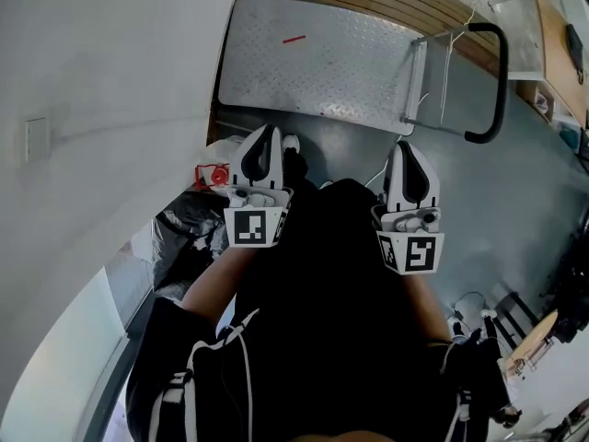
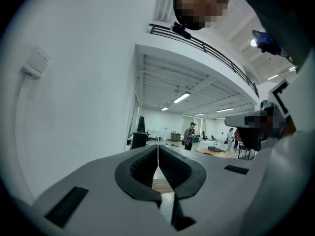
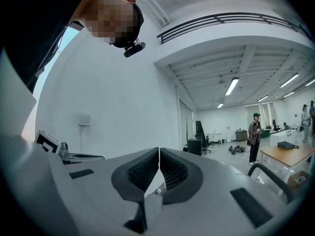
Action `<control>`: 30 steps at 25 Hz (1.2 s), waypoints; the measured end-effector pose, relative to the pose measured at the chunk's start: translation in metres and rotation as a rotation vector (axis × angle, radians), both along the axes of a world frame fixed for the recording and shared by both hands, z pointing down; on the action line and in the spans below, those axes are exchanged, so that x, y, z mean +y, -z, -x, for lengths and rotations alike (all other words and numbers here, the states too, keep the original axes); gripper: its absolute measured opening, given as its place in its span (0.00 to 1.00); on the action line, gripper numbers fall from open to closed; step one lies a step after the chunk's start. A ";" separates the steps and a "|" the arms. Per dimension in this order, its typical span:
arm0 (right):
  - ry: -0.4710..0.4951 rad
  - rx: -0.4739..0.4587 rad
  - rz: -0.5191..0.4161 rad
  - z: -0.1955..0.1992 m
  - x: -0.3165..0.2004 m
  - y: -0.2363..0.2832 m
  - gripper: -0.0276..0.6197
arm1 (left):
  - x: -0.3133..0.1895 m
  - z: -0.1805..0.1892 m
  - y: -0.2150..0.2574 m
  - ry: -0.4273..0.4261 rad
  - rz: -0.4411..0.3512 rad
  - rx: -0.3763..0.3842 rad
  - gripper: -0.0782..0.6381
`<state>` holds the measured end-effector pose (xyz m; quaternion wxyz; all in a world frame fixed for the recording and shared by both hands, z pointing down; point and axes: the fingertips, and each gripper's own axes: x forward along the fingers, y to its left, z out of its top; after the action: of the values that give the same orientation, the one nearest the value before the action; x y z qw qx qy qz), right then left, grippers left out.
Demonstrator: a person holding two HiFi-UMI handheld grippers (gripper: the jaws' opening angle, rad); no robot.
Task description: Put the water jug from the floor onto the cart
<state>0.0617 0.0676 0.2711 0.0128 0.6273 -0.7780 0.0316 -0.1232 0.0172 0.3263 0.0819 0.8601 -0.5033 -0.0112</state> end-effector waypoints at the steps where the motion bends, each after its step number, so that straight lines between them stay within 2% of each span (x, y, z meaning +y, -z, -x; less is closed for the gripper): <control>1: 0.002 -0.006 0.006 0.003 -0.003 -0.002 0.07 | -0.002 0.004 -0.004 0.006 0.010 -0.004 0.14; 5: 0.034 -0.035 0.012 0.010 -0.017 -0.009 0.07 | -0.009 0.014 -0.016 0.029 0.039 -0.025 0.14; 9: 0.127 -0.055 0.013 0.013 -0.037 -0.007 0.07 | 0.001 0.012 -0.032 -0.014 0.086 -0.098 0.14; 12: 0.199 -0.047 0.004 0.020 -0.046 -0.004 0.07 | 0.009 0.020 -0.049 -0.010 0.145 -0.109 0.14; 15: 0.245 -0.061 0.014 0.028 -0.051 -0.009 0.07 | 0.017 0.041 -0.081 0.013 0.170 -0.207 0.14; 17: 0.271 -0.063 0.019 0.035 -0.054 -0.012 0.07 | 0.021 0.055 -0.108 0.015 0.195 -0.247 0.14; 19: 0.293 -0.060 0.022 0.042 -0.057 -0.013 0.07 | 0.027 0.071 -0.141 0.020 0.255 -0.251 0.14; 23: 0.308 -0.051 0.002 0.056 -0.063 -0.003 0.07 | 0.049 0.108 -0.215 0.037 0.447 -0.280 0.14; 26: 0.306 -0.050 -0.009 0.065 -0.068 0.004 0.07 | 0.066 0.134 -0.266 0.055 0.539 -0.270 0.16; 28: 0.311 -0.040 -0.012 0.075 -0.068 0.005 0.07 | 0.078 0.146 -0.294 0.052 0.608 -0.268 0.22; 30: 0.326 -0.027 -0.030 0.089 -0.067 0.007 0.07 | 0.089 0.153 -0.322 0.014 0.685 -0.290 0.26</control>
<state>-0.0268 0.0004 0.2639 -0.0020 0.4922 -0.8701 0.0258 -0.2767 0.1067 0.6485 0.2928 0.7721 -0.4902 0.2791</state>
